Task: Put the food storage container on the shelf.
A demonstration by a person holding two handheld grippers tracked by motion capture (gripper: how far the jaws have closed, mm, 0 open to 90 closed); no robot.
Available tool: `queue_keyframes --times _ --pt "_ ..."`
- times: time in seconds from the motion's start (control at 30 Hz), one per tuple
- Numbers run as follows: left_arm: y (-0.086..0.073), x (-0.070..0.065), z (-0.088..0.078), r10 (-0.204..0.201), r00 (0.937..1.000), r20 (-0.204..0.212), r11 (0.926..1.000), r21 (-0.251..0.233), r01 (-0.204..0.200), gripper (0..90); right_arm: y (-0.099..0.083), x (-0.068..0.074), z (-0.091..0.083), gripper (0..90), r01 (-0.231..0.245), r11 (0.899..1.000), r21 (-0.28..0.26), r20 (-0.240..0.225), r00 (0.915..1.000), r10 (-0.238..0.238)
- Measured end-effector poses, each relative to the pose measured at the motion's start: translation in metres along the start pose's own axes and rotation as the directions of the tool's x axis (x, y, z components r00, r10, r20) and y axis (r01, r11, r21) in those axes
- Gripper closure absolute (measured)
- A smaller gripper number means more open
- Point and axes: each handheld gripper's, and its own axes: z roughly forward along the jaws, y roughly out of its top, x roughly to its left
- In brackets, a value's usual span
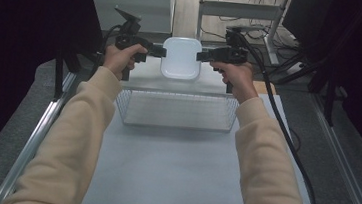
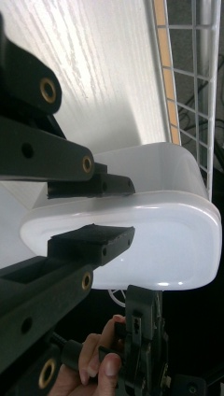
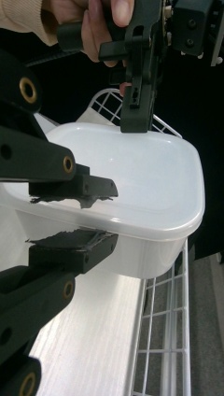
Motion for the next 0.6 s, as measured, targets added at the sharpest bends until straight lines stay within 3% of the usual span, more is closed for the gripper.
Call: queue_keyframes --times 0.13,0.33,0.6 --pt "0.003 0.006 0.005 -0.031 0.9995 0.008 0.9995 0.001 0.031 72.9 0.003 -0.004 0.007 69.9 -0.032 0.999 0.007 0.015 0.9994 0.032" --pt "0.006 0.014 0.009 -0.078 0.9966 0.025 0.997 -0.001 0.078 71.0 0.005 -0.013 0.013 69.1 -0.105 0.994 -0.001 -0.003 0.9945 0.105" --pt "0.006 0.021 0.015 -0.112 0.9932 0.032 0.9937 0.005 0.112 67.2 0.006 -0.019 0.021 67.6 -0.146 0.989 -0.011 -0.001 0.9894 0.146"
